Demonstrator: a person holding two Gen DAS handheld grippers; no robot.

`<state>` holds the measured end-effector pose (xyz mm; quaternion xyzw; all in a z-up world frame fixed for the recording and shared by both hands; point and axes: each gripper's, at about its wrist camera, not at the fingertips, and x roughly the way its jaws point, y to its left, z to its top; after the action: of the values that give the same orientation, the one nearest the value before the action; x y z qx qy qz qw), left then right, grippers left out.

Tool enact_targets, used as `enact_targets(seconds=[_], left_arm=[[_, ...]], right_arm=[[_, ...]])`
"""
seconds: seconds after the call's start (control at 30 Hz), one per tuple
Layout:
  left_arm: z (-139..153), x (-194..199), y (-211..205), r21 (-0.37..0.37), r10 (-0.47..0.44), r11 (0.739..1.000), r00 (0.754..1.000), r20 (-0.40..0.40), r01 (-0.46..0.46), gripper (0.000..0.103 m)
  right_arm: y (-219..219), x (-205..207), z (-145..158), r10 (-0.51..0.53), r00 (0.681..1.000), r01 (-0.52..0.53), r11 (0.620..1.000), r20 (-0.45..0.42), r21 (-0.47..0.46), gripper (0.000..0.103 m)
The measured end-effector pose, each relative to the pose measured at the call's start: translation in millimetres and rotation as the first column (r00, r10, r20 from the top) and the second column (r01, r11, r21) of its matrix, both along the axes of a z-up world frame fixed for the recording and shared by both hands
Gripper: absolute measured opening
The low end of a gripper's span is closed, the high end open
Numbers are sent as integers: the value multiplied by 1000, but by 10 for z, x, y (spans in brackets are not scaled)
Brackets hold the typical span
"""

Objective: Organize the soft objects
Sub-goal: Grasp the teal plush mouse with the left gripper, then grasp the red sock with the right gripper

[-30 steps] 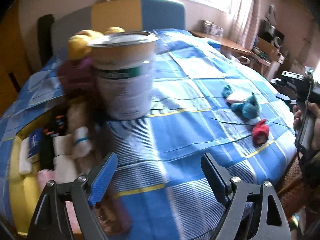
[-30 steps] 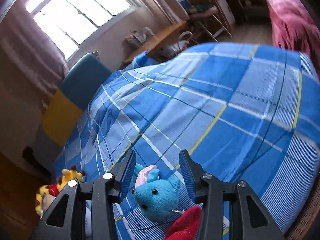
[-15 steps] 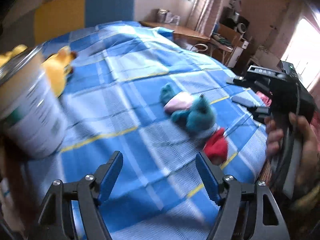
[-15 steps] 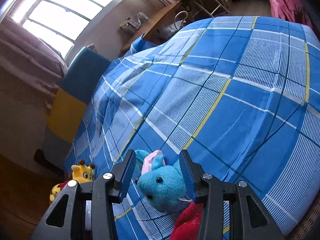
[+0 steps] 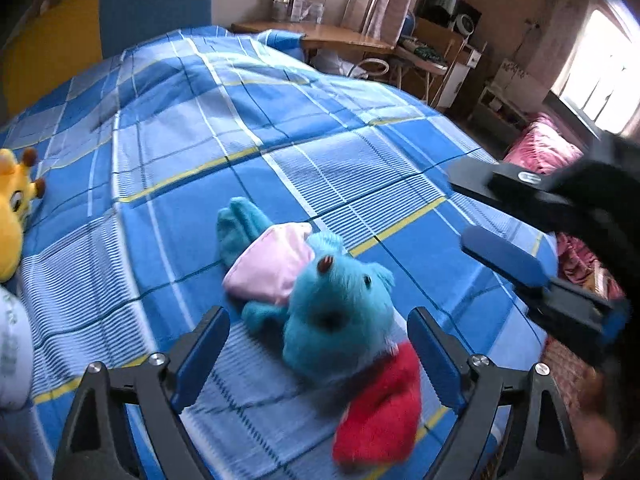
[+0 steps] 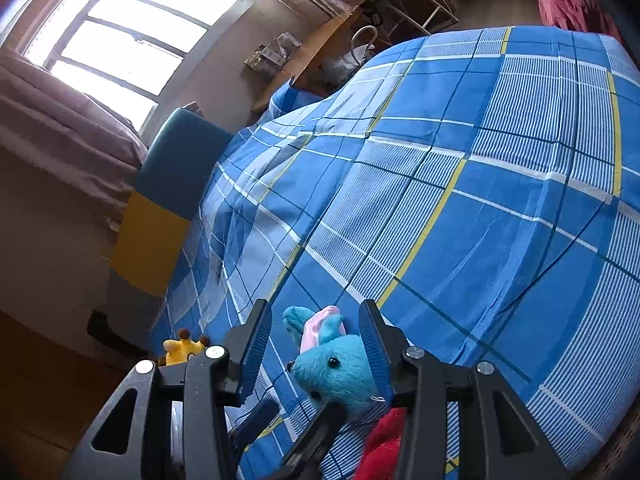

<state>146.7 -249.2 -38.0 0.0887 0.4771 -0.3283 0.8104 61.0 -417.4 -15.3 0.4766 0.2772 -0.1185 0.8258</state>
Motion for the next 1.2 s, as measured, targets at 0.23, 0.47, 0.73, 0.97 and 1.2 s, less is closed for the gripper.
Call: enact_targets(seconds=[0.23, 0.47, 0.73, 0.97, 1.2], left_arm=[[-290, 186, -112, -49, 7, 999, 996, -91, -11, 62], [24, -17, 410, -116, -5, 993, 1000, 10, 6, 50], [120, -365, 1484, -66, 120, 991, 991, 59, -116, 51], [-216, -654, 2185, -47, 244, 969, 967, 79, -241, 51], [-307, -706, 2155, -76, 244, 969, 964, 108, -236, 55]], right_arm=[[14, 51, -29, 19, 1000, -19, 1000, -23, -3, 46], [69, 123, -70, 52, 996, -54, 998, -77, -26, 46], [242, 329, -263, 161, 963, -171, 985, -215, -29, 46], [451, 295, -283, 138, 917, -207, 967, -374, -150, 46], [650, 21, -264, 102, 876, -212, 959, -471, -188, 53]])
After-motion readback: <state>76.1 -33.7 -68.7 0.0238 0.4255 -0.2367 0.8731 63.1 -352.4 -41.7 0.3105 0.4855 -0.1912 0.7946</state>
